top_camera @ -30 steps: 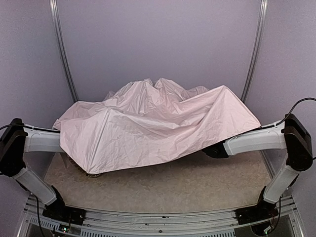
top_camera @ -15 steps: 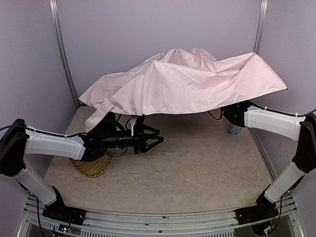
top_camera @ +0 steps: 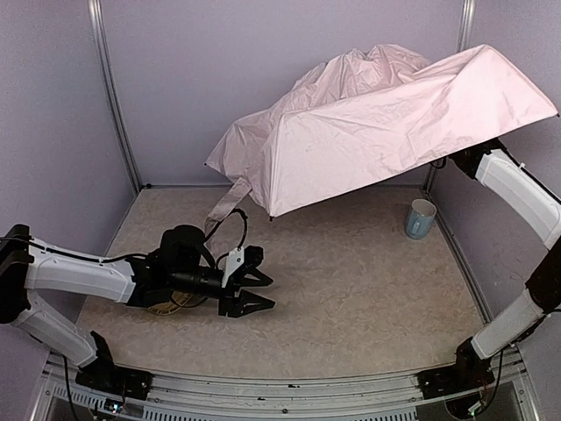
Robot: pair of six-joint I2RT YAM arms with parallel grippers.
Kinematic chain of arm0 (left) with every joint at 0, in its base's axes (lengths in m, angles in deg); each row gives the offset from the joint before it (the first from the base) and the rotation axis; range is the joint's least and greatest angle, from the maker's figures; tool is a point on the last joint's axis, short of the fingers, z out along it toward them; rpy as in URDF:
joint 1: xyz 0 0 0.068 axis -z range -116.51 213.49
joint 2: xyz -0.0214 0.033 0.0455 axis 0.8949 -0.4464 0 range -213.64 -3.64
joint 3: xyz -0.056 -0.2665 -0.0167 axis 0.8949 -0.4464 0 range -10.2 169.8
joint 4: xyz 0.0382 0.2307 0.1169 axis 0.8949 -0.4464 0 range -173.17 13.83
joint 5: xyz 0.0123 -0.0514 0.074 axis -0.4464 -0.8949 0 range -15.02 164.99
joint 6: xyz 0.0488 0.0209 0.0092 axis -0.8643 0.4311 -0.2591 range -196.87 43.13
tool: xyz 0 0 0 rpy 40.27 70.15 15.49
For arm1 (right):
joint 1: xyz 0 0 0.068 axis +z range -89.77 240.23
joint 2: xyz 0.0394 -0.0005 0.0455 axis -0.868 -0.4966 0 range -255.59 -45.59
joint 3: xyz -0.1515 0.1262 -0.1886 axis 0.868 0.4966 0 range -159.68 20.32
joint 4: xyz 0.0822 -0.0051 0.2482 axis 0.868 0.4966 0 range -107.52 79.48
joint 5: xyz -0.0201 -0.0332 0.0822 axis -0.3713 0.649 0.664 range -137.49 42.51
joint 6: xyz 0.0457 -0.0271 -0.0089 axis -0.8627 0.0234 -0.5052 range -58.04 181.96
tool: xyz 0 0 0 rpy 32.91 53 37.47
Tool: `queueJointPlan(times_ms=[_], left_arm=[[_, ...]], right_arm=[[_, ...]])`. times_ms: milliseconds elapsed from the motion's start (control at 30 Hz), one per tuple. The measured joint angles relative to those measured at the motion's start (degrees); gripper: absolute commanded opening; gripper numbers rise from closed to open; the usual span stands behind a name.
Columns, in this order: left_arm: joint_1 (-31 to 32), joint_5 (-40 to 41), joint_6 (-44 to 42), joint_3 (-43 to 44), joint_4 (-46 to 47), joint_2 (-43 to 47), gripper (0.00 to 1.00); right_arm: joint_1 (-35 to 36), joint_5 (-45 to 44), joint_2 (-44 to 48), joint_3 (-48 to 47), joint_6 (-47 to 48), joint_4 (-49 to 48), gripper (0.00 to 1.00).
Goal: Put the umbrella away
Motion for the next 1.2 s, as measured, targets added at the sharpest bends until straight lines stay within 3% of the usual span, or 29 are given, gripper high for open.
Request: queueJointPlan(times_ms=[333,767,967,1200], left_arm=[[-1.2,-5.2,-4.9,-1.0,-4.2,10.4,0.56],[-0.8,-0.2,-4.5,-3.3,-3.4,4.3,0.60],[-7.7,1.6,-0.7,-4.8,4.2,10.2,0.76],[-17.9,1.9,8.5,-2.1,13.4,12.9,0.98]], right_arm=[[-1.2,-2.0,-2.4,-11.2,8.7,14.0,0.00],[-2.1,-8.6,-5.1,-16.2,12.6,14.7,0.00],[-0.7,-7.4,-3.1,-10.1,21.5,14.3,0.00],[7.8,-7.0,1.5,3.2,35.2,14.5,0.00]])
